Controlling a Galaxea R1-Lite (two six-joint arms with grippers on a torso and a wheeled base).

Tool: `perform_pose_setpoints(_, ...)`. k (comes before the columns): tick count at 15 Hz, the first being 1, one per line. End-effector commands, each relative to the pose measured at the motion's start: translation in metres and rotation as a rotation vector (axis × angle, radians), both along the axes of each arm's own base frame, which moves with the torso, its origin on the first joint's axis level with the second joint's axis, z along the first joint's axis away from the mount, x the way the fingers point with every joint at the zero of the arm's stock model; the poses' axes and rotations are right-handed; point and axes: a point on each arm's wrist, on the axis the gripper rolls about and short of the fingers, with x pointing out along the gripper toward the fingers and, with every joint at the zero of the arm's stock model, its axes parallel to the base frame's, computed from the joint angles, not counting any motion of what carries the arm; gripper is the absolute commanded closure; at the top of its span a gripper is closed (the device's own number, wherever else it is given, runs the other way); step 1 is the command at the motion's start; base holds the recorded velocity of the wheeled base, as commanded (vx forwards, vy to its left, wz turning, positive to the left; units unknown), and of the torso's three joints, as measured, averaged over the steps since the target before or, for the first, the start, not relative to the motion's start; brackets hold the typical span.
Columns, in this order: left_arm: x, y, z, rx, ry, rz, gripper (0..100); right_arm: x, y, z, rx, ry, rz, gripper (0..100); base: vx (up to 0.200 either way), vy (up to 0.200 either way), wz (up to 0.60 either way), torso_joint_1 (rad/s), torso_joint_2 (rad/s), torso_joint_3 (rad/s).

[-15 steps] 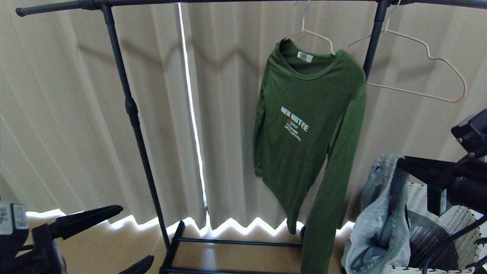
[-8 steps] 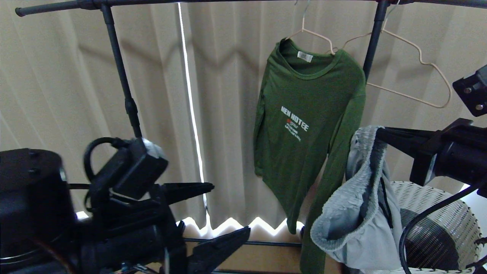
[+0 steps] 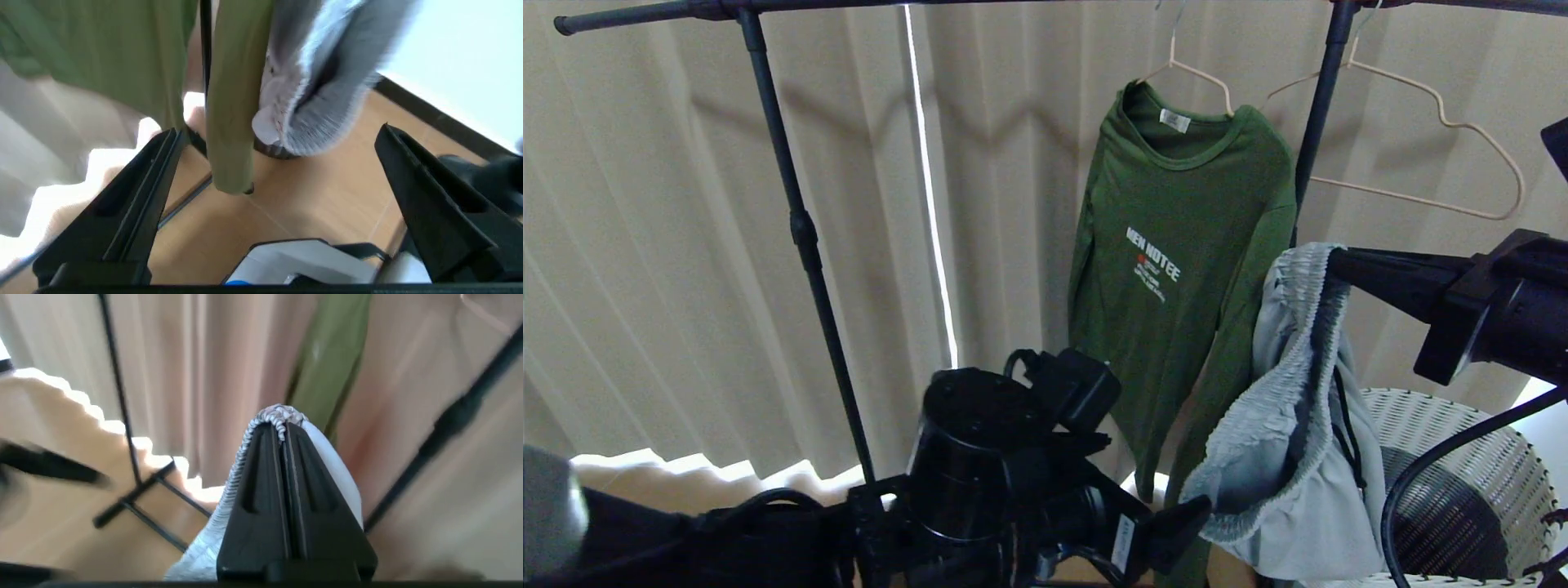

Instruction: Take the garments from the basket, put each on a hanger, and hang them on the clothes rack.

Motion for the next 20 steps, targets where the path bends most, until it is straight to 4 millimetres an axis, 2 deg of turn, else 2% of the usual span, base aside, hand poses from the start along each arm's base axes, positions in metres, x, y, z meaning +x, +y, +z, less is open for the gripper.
perform_pose_setpoints(1, 0.007, -0.022, -0.024, 0.040, 0.037, -0.011, 0, -0.003, 0.000, 0.005, 0.012, -0.017, 0.006, 100, 0.000, 0.000, 0.00, 0.000, 0.00, 0.000)
perform_pose_setpoints(5, 0.018, -0.032, -0.035, 0.047, 0.056, 0.033, 0, -0.012, -0.004, 0.013, 0.032, -0.048, 0.035, 100, 0.000, 0.000, 0.00, 0.000, 0.00, 0.000)
perform_pose_setpoints(7, 0.031, -0.037, -0.037, 0.037, 0.052, 0.056, 0, -0.017, -0.007, 0.015, 0.037, -0.055, 0.048, 100, 0.000, 0.000, 0.00, 0.000, 0.00, 0.000)
perform_pose_setpoints(10, 0.041, -0.034, -0.045, 0.055, 0.053, 0.100, 0, -0.019, -0.008, 0.016, 0.040, -0.061, 0.049, 100, 0.000, 0.000, 0.00, 0.000, 0.00, 0.000)
perform_pose_setpoints(13, 0.041, -0.032, -0.047, 0.065, 0.056, 0.108, 0, -0.019, -0.008, 0.015, 0.039, -0.058, 0.049, 100, 0.000, 0.000, 0.00, 0.000, 0.00, 0.000)
perform_pose_setpoints(14, 0.040, -0.031, -0.048, 0.074, 0.056, 0.107, 100, -0.019, -0.008, 0.016, 0.040, -0.061, 0.049, 100, 0.000, 0.000, 0.00, 0.000, 0.00, 0.000)
perform_pose_setpoints(18, 0.028, -0.014, -0.048, 0.125, 0.040, 0.090, 100, -0.018, -0.007, 0.015, 0.039, -0.058, 0.049, 100, 0.000, 0.000, 0.00, 0.000, 0.00, 0.000)
perform_pose_setpoints(20, 0.004, 0.020, -0.038, 0.200, -0.054, 0.094, 100, -0.015, -0.006, 0.011, 0.030, -0.042, 0.049, 100, 0.000, 0.000, 0.00, 0.000, 0.00, 0.000)
